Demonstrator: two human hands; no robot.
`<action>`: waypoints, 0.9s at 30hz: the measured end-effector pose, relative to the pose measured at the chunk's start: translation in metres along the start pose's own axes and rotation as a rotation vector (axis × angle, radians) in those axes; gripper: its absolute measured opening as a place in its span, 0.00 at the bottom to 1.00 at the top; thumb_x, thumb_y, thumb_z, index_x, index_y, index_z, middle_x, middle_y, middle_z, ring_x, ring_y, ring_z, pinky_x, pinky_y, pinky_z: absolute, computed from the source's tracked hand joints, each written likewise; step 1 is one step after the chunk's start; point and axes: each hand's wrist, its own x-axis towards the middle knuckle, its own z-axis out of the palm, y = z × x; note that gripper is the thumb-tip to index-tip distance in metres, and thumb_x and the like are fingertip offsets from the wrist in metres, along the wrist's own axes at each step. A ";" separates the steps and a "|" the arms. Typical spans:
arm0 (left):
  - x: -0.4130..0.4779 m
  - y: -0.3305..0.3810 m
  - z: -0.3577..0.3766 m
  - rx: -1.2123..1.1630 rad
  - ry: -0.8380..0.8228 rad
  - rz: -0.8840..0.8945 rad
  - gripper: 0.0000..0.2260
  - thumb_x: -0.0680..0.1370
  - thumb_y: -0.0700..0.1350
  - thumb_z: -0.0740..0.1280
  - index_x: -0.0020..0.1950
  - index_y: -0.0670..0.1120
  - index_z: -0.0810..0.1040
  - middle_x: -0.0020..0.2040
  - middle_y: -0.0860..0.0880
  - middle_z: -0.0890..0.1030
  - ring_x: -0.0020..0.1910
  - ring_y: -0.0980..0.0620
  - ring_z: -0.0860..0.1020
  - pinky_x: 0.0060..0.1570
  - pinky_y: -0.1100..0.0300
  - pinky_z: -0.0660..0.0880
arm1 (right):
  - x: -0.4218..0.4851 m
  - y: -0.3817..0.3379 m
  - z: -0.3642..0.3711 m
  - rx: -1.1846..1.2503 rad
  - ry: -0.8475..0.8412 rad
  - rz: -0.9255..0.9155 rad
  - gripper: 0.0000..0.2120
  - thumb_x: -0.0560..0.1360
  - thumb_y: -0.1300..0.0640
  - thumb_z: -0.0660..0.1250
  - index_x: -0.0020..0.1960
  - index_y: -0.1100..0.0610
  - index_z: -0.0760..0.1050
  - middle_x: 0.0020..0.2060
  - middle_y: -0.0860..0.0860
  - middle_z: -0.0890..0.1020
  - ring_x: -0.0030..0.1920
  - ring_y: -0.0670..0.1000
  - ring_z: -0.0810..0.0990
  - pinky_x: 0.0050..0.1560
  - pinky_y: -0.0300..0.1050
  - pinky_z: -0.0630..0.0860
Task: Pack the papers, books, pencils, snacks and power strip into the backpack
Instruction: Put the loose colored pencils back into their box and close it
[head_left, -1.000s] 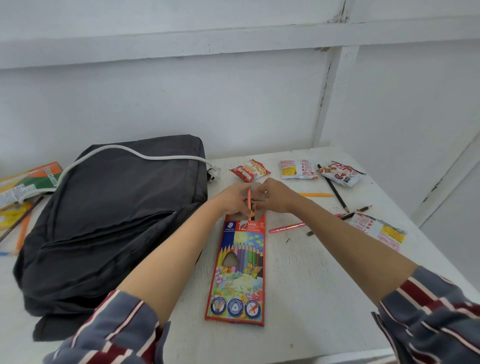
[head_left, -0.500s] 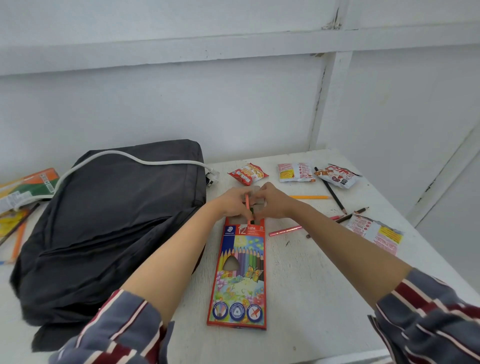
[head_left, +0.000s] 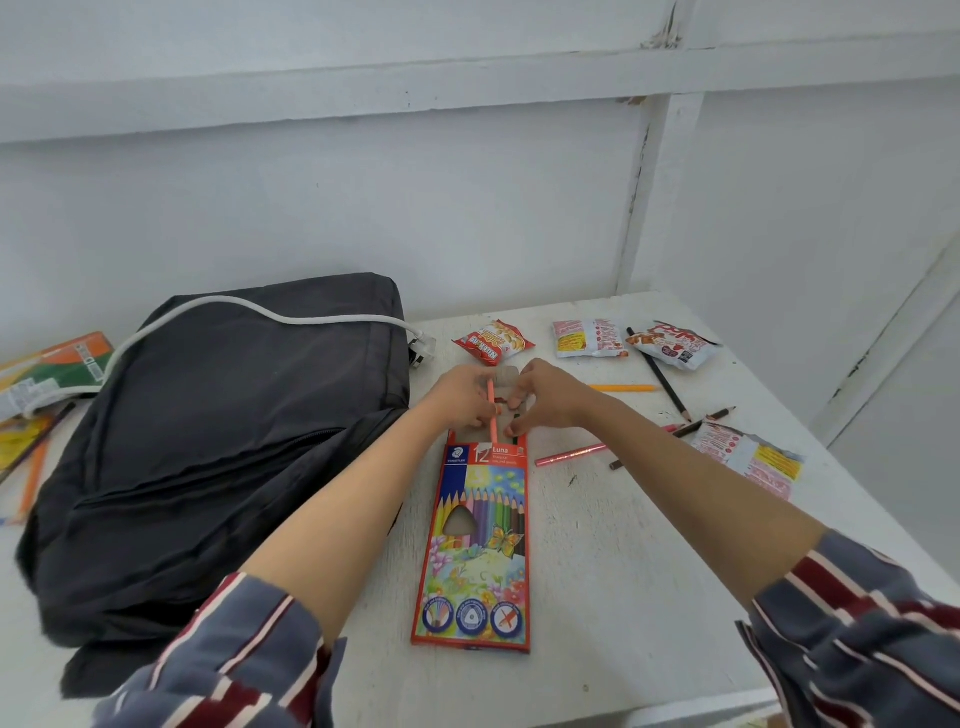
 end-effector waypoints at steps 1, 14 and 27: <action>0.000 0.000 0.000 -0.023 -0.003 -0.013 0.27 0.74 0.33 0.67 0.72 0.44 0.65 0.45 0.43 0.78 0.45 0.47 0.77 0.46 0.56 0.77 | 0.000 0.000 -0.001 0.006 -0.001 0.000 0.19 0.66 0.55 0.76 0.53 0.62 0.79 0.58 0.56 0.71 0.51 0.51 0.71 0.51 0.44 0.70; 0.000 -0.002 0.003 -0.075 -0.143 -0.089 0.31 0.74 0.33 0.68 0.74 0.45 0.62 0.54 0.42 0.79 0.43 0.49 0.78 0.44 0.61 0.78 | -0.003 0.003 -0.002 0.022 0.004 0.000 0.18 0.68 0.55 0.75 0.54 0.62 0.77 0.52 0.52 0.72 0.49 0.49 0.71 0.47 0.41 0.68; -0.001 0.004 0.009 0.041 -0.135 -0.137 0.32 0.72 0.33 0.70 0.72 0.46 0.61 0.44 0.44 0.80 0.40 0.50 0.79 0.36 0.63 0.75 | -0.007 0.002 -0.004 -0.022 0.021 -0.023 0.14 0.69 0.58 0.73 0.53 0.62 0.79 0.54 0.56 0.78 0.54 0.53 0.76 0.49 0.41 0.69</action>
